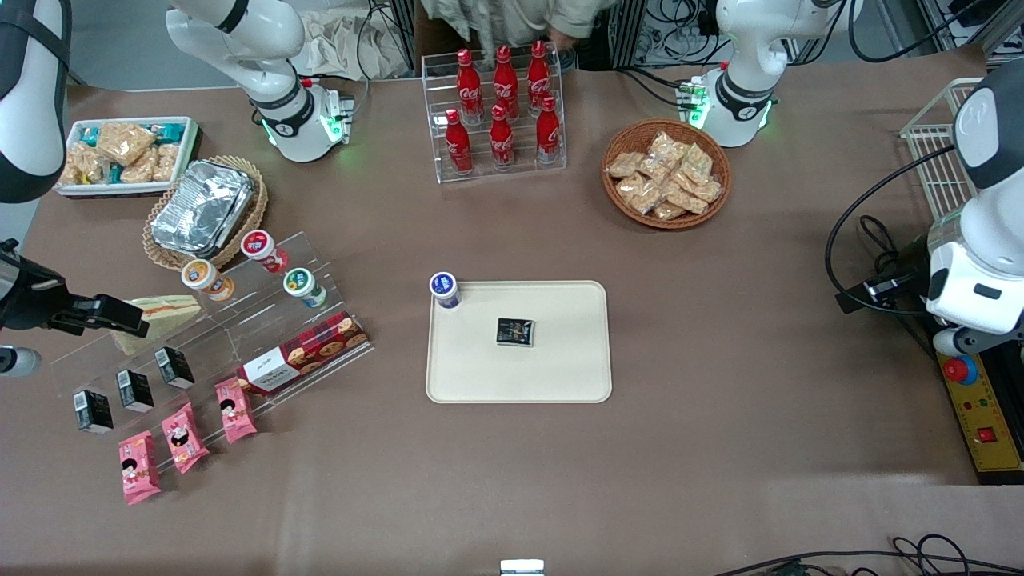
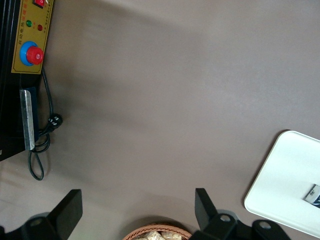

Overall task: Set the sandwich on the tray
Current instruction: 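Move the right gripper toward the wrapped sandwich on the acrylic rack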

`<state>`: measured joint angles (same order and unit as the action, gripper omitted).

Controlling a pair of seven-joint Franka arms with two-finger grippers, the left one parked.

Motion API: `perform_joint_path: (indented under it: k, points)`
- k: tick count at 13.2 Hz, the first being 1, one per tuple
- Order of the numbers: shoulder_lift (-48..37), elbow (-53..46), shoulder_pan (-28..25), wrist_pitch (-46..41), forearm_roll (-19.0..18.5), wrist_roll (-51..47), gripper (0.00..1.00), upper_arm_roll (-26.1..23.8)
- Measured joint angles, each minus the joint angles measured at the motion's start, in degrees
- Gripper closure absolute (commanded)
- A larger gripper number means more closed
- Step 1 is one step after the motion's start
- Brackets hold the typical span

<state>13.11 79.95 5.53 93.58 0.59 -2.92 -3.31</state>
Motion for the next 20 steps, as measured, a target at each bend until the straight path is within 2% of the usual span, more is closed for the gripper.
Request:
perform_joint_path:
  k: [14, 20]
  points:
    - [-0.2, 0.0, 2.8, -2.3, 0.0, 0.4, 0.02, 0.4]
    - [-0.3, 1.7, 5.3, -2.7, 0.0, -7.5, 0.02, 0.6]
